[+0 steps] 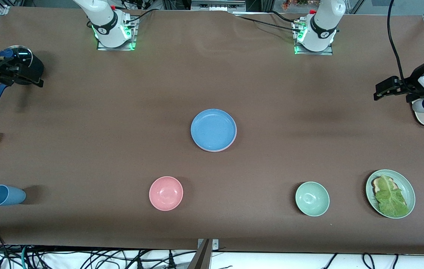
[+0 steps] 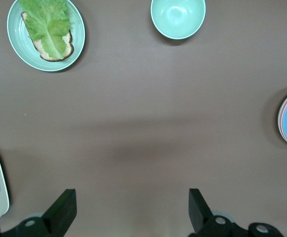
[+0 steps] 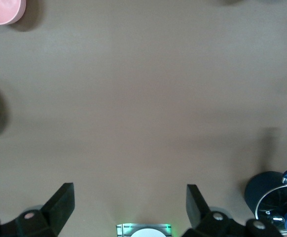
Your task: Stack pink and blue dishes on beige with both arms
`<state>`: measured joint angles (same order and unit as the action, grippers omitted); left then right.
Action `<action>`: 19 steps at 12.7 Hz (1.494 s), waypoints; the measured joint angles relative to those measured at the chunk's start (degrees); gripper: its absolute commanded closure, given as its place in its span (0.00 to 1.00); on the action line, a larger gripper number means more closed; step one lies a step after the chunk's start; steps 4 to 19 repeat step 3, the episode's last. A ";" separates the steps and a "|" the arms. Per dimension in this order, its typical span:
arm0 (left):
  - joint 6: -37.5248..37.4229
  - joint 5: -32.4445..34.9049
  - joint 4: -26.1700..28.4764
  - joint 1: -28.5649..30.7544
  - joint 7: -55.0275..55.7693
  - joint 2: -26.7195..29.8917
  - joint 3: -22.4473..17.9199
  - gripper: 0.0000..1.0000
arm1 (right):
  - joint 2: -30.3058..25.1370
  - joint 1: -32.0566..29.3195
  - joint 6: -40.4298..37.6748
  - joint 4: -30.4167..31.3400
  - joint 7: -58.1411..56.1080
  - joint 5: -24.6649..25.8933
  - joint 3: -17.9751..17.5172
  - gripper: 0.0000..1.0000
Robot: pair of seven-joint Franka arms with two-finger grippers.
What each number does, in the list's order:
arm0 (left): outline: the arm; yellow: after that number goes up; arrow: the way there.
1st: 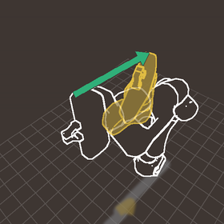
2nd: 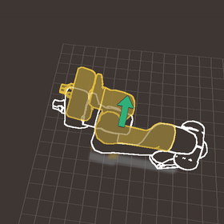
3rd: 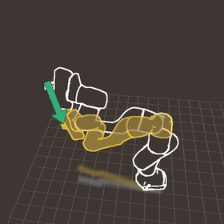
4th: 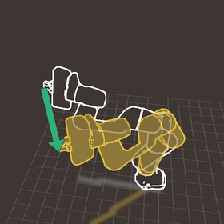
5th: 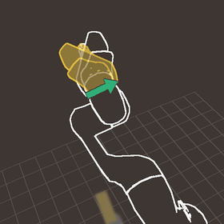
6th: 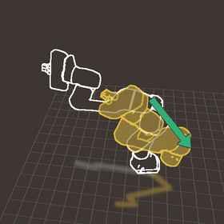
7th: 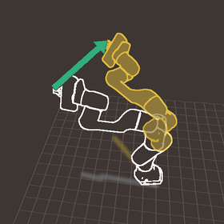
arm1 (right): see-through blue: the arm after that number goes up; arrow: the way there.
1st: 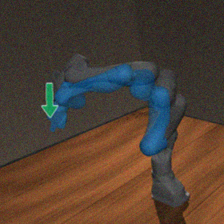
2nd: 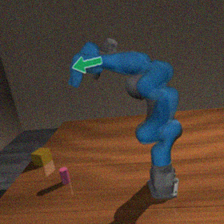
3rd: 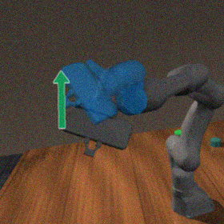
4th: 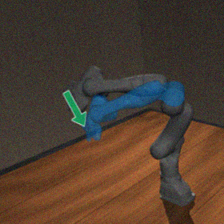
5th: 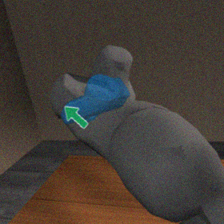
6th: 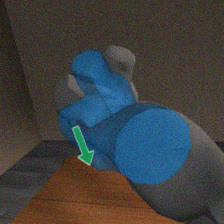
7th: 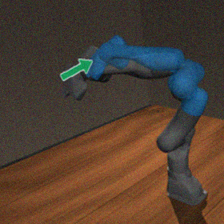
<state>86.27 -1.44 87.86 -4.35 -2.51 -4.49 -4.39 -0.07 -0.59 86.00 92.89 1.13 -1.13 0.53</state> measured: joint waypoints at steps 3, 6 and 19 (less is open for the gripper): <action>0.00 0.00 -1.33 -0.02 0.00 -0.08 0.01 0.00 | 0.02 0.01 0.32 0.30 0.00 0.07 0.03 0.00; 0.00 0.00 -1.33 -0.02 0.00 -0.08 0.01 0.00 | 0.02 0.01 0.32 0.30 0.00 0.07 0.03 0.00; 0.00 0.00 -1.33 -0.02 0.00 -0.08 0.01 0.00 | 0.02 0.01 0.32 0.30 0.00 0.07 0.03 0.00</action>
